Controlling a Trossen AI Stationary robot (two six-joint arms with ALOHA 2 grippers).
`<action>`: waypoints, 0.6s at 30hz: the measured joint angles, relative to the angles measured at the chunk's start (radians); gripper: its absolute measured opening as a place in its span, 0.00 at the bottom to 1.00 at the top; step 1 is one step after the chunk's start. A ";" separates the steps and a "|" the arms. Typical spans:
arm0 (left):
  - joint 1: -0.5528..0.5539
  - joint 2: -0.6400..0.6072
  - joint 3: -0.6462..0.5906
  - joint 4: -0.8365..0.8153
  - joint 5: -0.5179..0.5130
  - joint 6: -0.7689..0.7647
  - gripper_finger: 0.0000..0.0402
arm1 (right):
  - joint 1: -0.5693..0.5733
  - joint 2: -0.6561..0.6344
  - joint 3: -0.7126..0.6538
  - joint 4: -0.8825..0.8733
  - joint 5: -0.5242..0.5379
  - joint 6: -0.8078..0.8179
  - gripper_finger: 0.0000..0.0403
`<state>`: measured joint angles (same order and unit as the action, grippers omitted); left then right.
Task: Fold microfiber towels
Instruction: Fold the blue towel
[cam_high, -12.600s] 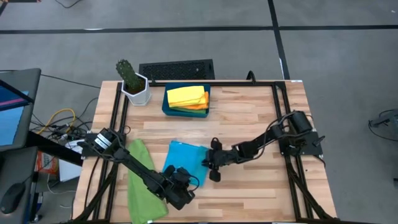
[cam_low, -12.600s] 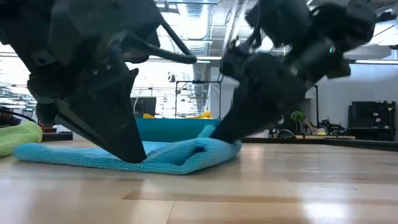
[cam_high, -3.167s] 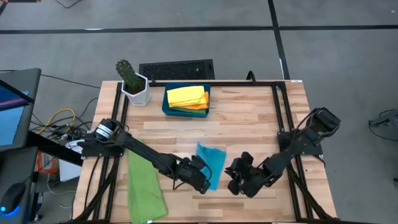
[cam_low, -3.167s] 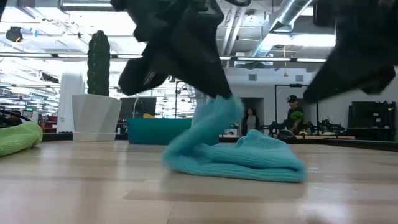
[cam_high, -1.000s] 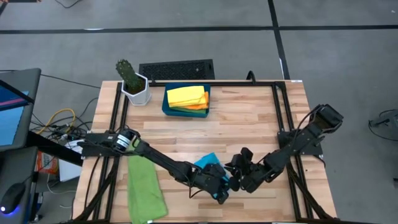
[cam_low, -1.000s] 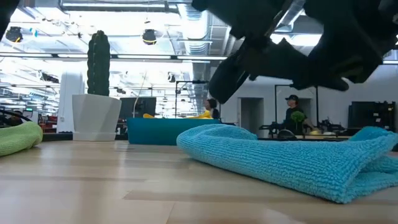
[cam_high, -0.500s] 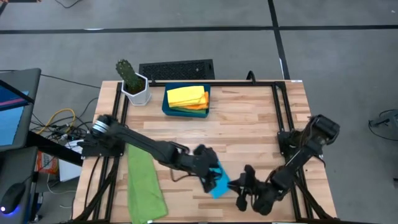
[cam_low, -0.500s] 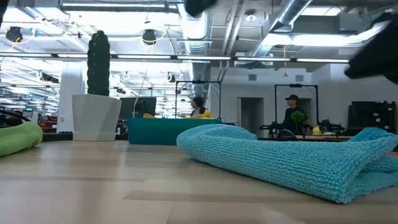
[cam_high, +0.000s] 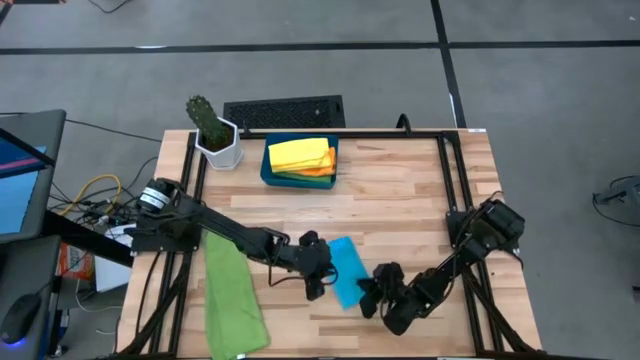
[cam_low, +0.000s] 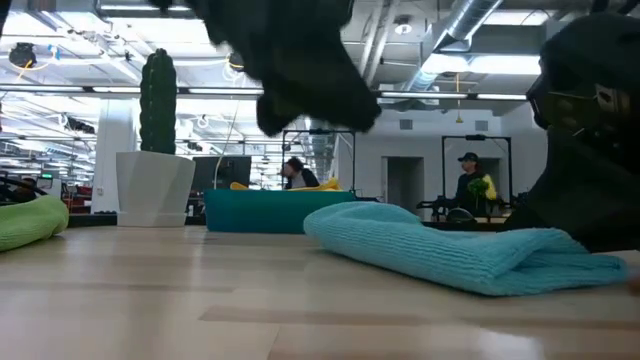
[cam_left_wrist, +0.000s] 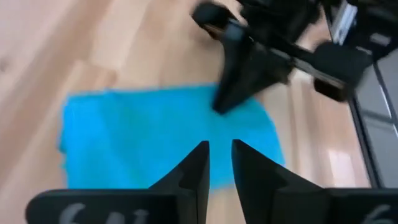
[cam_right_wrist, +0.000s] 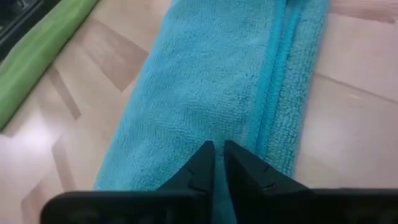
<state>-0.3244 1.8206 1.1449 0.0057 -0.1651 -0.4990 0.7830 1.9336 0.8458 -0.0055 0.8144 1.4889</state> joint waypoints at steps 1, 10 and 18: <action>0.010 0.000 -0.022 0.047 0.001 0.016 0.14 | 0.000 -0.006 -0.001 -0.004 -0.001 0.000 0.15; 0.151 0.000 -0.157 0.308 0.165 0.247 0.11 | 0.000 -0.008 -0.001 -0.010 -0.024 0.006 0.13; 0.240 0.172 -0.169 0.460 0.335 0.285 0.10 | 0.000 -0.008 0.000 -0.031 -0.028 0.036 0.13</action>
<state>-0.0845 1.9925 0.9760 0.4654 0.1699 -0.2138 0.7830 1.9255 0.8459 -0.0362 0.7865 1.5245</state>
